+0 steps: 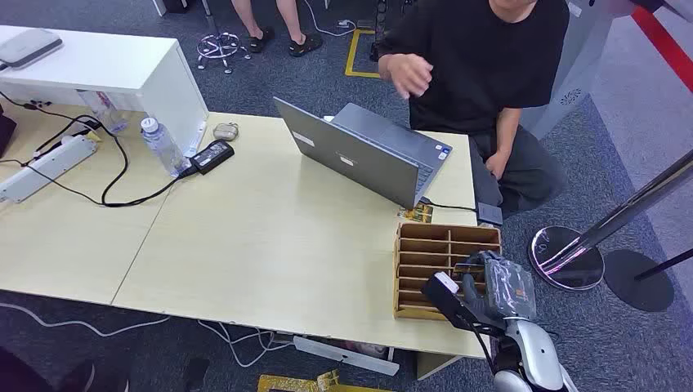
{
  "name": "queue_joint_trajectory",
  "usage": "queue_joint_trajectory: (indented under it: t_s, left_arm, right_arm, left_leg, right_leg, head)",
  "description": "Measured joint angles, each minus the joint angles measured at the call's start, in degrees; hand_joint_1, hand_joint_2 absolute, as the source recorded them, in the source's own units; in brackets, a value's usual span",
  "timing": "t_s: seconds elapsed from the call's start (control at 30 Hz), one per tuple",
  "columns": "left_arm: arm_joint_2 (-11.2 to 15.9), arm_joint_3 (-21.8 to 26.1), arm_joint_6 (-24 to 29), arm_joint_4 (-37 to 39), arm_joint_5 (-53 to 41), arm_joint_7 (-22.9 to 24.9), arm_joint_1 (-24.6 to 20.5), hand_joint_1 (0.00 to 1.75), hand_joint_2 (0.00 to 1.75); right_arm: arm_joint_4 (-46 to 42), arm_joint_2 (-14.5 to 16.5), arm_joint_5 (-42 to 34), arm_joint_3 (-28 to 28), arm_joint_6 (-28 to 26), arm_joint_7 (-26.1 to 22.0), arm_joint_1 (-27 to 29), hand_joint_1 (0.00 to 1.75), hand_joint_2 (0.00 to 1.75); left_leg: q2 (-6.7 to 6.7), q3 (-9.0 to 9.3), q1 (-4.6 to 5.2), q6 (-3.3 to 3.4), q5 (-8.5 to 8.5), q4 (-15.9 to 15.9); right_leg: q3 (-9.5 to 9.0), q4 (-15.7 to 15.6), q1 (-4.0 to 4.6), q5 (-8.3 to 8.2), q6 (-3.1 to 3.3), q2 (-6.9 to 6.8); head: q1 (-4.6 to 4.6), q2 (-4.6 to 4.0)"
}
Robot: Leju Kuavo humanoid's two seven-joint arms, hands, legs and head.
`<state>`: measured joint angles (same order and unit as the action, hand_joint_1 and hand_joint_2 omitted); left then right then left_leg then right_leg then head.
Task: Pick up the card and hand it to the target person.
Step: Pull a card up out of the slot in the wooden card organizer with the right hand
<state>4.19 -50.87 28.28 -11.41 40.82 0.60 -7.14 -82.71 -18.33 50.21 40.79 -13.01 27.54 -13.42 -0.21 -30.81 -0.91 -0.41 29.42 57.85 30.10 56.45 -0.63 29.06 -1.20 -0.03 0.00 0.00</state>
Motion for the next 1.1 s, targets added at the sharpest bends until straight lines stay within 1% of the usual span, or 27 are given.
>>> queue_joint_trajectory:
  t_s: [0.2, 0.33, 0.43, 0.5, 0.63, 0.7, 1.1]
  left_arm:
    - [0.07, -0.04, -0.16, -0.06, 0.01, 0.0, 0.0, 0.0, 0.0]
    - [0.0, 0.01, -0.01, -0.07, 0.06, -0.12, 0.01, 0.0, 0.0]
    - [0.0, 0.13, -0.03, -0.06, 0.23, -0.22, 0.02, 0.0, 0.0]
    - [-0.02, 0.17, -0.08, -0.02, 0.31, -0.07, 0.01, 0.0, 0.0]
    - [-0.08, 0.08, 0.15, -0.03, 0.25, -0.13, 0.0, 0.0, 0.0]
    - [-0.12, -0.02, 0.2, -0.08, 0.16, -0.28, 0.0, 0.0, 0.0]
    - [-0.28, 0.19, 0.16, -0.12, 0.47, -0.57, 0.03, 0.0, 0.0]
  right_arm:
    - [0.4, 0.36, -0.27, 0.13, -0.18, -0.24, -0.13, 1.06, 1.75]
    - [0.53, 0.62, -1.01, 0.16, -0.38, -0.9, -0.25, 1.03, 1.75]
    - [-0.26, 0.74, -1.9, 0.25, -0.8, -1.79, -0.3, 1.1, 1.75]
    - [-0.76, 0.71, -1.95, 0.35, -0.74, -1.82, -0.38, 1.24, 1.75]
    - [-0.85, 0.88, -2.05, 0.4, -1.06, -2.13, -0.54, 1.62, 1.75]
    - [-0.85, 0.98, -2.05, 0.47, -1.22, -2.33, -0.61, 1.73, 1.75]
    - [-1.96, 0.23, -0.58, 0.13, -1.87, -2.1, -0.78, 1.75, 1.75]
  left_leg:
    - [0.01, -0.02, -0.01, -0.01, 0.0, 0.01]
    - [0.02, 0.01, 0.0, 0.01, -0.01, -0.02]
    - [0.03, 0.0, 0.0, 0.0, -0.01, -0.01]
    - [0.03, -0.01, 0.0, 0.0, -0.01, 0.0]
    - [0.04, -0.01, 0.01, 0.01, -0.02, -0.01]
    - [0.04, -0.02, 0.01, 0.0, -0.01, 0.0]
    - [0.01, -0.04, 0.01, 0.01, -0.01, 0.03]
  right_leg:
    - [0.02, 0.0, 0.01, -0.01, 0.0, 0.01]
    - [-0.01, -0.01, 0.0, -0.02, 0.01, 0.02]
    - [0.01, 0.0, 0.0, -0.01, 0.01, 0.03]
    - [0.02, 0.0, 0.01, -0.02, 0.01, 0.03]
    - [0.02, 0.01, -0.01, -0.02, 0.01, 0.03]
    - [0.04, 0.02, -0.01, -0.01, 0.0, 0.04]
    - [0.04, 0.04, -0.01, -0.01, 0.0, 0.01]
  head:
    - [0.0, 0.0]
    - [0.0, 0.0]
    - [0.0, 0.0]
    - [0.0, 0.0]
    - [0.0, 0.0]
    - [0.0, 0.0]
    - [0.0, 0.0]
